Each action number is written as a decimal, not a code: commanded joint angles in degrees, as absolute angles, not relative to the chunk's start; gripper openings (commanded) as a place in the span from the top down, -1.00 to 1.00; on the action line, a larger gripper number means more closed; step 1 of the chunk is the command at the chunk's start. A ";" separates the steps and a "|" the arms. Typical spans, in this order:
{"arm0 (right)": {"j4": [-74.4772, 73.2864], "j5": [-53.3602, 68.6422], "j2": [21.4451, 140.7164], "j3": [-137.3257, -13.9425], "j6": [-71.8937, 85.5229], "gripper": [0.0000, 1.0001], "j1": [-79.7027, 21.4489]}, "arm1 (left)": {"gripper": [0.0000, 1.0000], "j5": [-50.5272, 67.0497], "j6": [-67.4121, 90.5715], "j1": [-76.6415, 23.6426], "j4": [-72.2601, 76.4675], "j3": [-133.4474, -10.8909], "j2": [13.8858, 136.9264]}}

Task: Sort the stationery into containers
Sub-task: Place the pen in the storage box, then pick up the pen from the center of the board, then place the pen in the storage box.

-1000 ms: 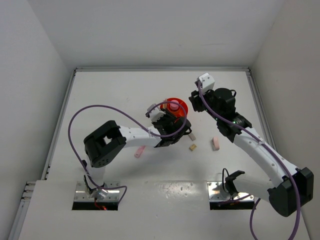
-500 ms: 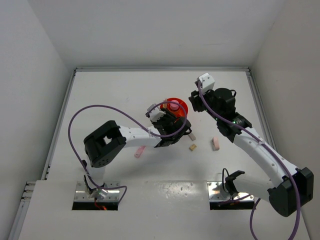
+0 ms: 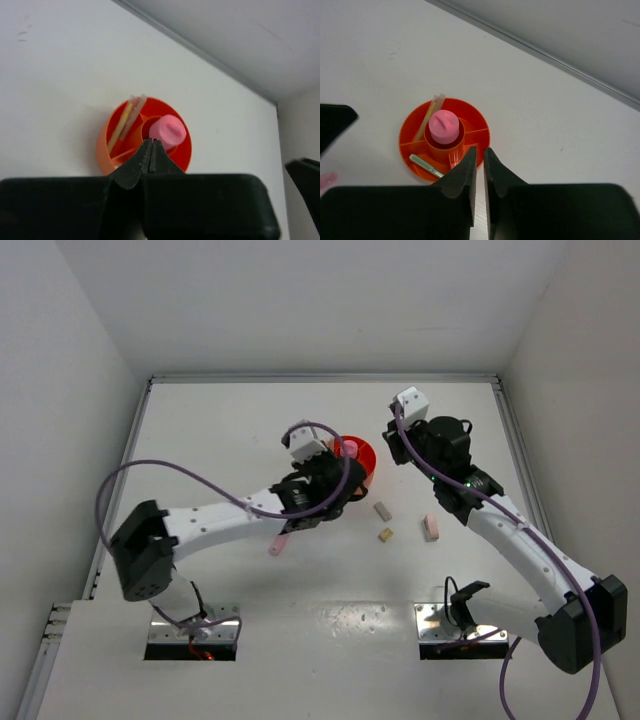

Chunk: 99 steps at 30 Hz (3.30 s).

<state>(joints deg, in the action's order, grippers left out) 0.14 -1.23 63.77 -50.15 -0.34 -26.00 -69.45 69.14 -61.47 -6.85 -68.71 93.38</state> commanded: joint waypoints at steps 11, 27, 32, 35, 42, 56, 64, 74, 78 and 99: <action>-14.77 14.04 67.76 -59.06 -9.49 1.00 -25.84 | -0.38 -0.75 29.46 -36.31 -34.19 -53.09 69.60; -14.59 13.45 68.29 -56.95 -10.02 0.44 -25.84 | -0.19 -1.93 21.62 -42.45 -34.19 -55.46 92.29; -14.59 13.45 68.29 -56.95 -10.02 0.44 -25.84 | -0.19 -2.64 21.62 -42.45 -34.19 -55.46 92.89; -14.59 13.45 68.29 -56.95 -10.02 0.44 -25.84 | -0.19 -2.11 21.62 -42.45 -34.19 -56.60 94.39; -14.59 13.45 68.29 -56.95 -10.02 0.44 -25.84 | -0.16 0.79 21.62 -43.59 -33.13 -57.22 94.92; -14.59 13.45 68.29 -56.95 -10.02 0.44 -25.84 | 0.43 -0.35 22.15 -44.12 -32.08 -56.69 99.84; -14.59 13.45 68.29 -56.95 -10.02 0.44 -25.84 | 1.00 -6.58 29.86 -46.76 -28.77 -61.44 87.39; -11.17 8.97 69.35 -55.90 -8.18 1.00 -25.84 | 1.00 -32.58 44.64 -50.71 15.45 -52.73 77.85; -10.55 7.56 68.82 -54.76 -7.65 1.00 -25.84 | 1.00 -44.79 42.63 -53.08 31.34 -51.07 82.77; -10.02 7.04 67.68 -54.23 -7.65 1.00 -25.84 | 1.00 -51.67 36.91 -56.51 47.37 -53.18 99.58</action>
<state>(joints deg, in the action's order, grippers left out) -12.34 7.84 69.32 -54.68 -8.54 -25.98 -49.82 37.01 -54.94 43.33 -53.17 99.33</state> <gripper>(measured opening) 0.002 0.276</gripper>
